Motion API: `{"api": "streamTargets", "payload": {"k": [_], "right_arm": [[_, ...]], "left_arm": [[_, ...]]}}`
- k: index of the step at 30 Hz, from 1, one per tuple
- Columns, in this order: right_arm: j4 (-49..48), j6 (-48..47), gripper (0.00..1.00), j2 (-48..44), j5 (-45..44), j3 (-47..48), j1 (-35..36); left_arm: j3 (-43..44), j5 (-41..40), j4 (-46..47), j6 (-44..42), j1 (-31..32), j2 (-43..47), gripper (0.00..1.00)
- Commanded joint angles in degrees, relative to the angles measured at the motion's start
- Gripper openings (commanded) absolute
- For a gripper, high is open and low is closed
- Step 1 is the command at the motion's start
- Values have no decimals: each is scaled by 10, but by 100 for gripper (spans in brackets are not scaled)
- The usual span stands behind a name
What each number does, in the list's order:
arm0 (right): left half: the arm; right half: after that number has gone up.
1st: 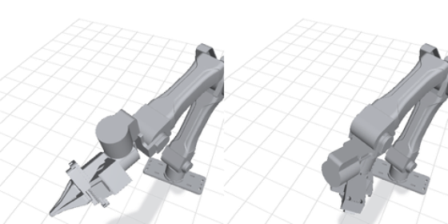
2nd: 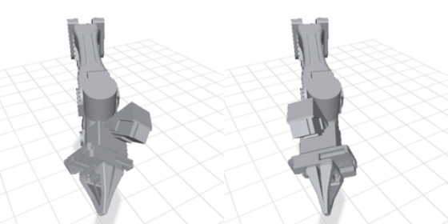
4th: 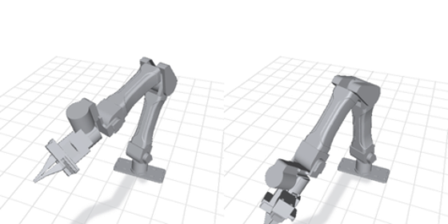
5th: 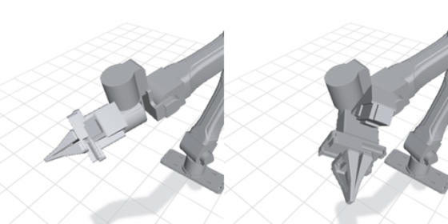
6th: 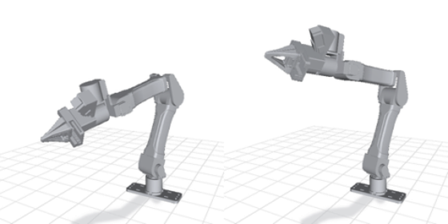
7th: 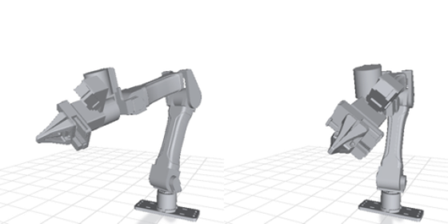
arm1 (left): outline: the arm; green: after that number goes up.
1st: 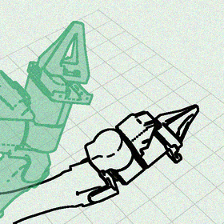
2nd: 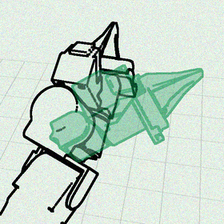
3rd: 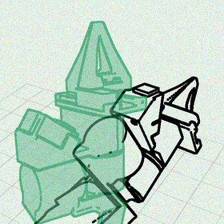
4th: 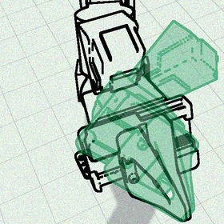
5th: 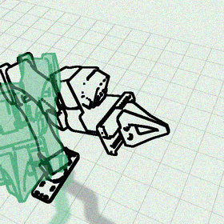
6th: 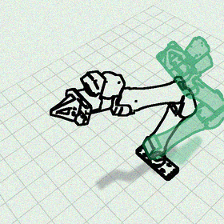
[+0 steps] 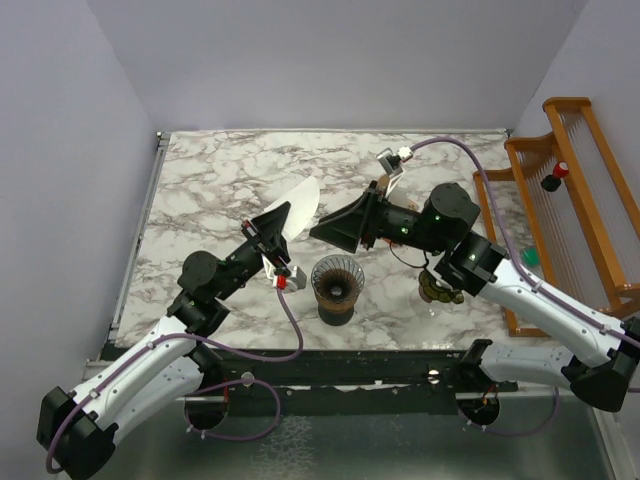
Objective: Place the coffee filter in the dripper
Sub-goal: Place the coffee filter in the coffee dripper.
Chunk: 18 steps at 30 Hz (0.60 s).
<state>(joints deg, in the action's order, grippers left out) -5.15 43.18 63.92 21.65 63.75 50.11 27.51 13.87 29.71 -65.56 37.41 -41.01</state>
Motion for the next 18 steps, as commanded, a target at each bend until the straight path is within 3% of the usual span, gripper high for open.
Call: {"api": "streamTargets", "payload": {"k": [1, 18], "right_arm": [[-35, 13, 67, 13, -5, 1, 9], [-49, 9, 66, 29, -32, -4, 24]], "left_arm": [[-7, -1, 10, 8, 3, 7, 0], [-8, 12, 10, 27, 3, 16, 0]]}}
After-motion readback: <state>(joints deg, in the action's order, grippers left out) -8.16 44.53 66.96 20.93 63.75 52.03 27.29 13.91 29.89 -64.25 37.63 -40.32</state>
